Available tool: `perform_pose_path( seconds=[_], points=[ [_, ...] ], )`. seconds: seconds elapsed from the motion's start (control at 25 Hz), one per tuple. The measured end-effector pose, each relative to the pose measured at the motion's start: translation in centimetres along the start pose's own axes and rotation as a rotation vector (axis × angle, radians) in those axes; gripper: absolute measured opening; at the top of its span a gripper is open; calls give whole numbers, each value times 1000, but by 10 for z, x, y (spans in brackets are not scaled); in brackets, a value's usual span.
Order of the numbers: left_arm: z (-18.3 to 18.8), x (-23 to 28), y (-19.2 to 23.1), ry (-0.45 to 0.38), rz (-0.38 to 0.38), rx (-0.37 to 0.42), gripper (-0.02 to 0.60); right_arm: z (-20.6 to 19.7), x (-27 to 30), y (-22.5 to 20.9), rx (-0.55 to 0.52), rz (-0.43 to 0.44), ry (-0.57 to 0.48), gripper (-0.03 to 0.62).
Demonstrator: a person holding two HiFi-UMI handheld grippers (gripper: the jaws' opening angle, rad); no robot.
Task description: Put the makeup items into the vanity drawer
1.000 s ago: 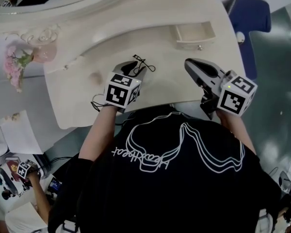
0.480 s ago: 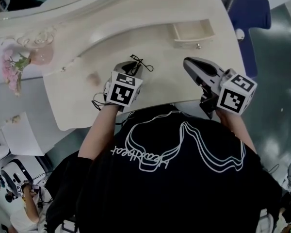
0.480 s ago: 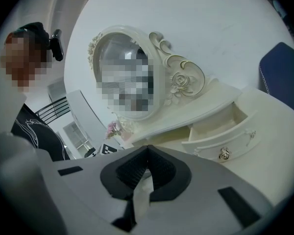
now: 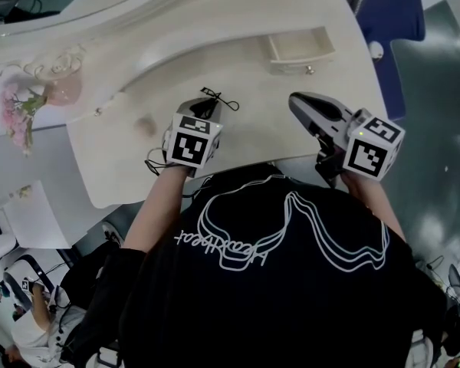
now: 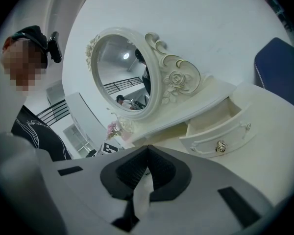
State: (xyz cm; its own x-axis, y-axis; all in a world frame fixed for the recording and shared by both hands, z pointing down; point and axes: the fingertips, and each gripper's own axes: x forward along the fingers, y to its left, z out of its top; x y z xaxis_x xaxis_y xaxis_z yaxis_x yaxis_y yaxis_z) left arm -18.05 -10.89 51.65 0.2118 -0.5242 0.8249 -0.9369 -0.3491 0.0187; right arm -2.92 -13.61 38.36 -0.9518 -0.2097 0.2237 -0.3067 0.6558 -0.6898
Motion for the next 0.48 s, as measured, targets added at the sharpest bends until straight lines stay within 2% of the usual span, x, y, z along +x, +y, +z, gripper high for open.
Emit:
perform_pose_path(
  seconds=[0.48],
  points=[
    [21,-18,-10,-55,5,38,21,-2,-8,3,6,9,-22,5]
  ],
)
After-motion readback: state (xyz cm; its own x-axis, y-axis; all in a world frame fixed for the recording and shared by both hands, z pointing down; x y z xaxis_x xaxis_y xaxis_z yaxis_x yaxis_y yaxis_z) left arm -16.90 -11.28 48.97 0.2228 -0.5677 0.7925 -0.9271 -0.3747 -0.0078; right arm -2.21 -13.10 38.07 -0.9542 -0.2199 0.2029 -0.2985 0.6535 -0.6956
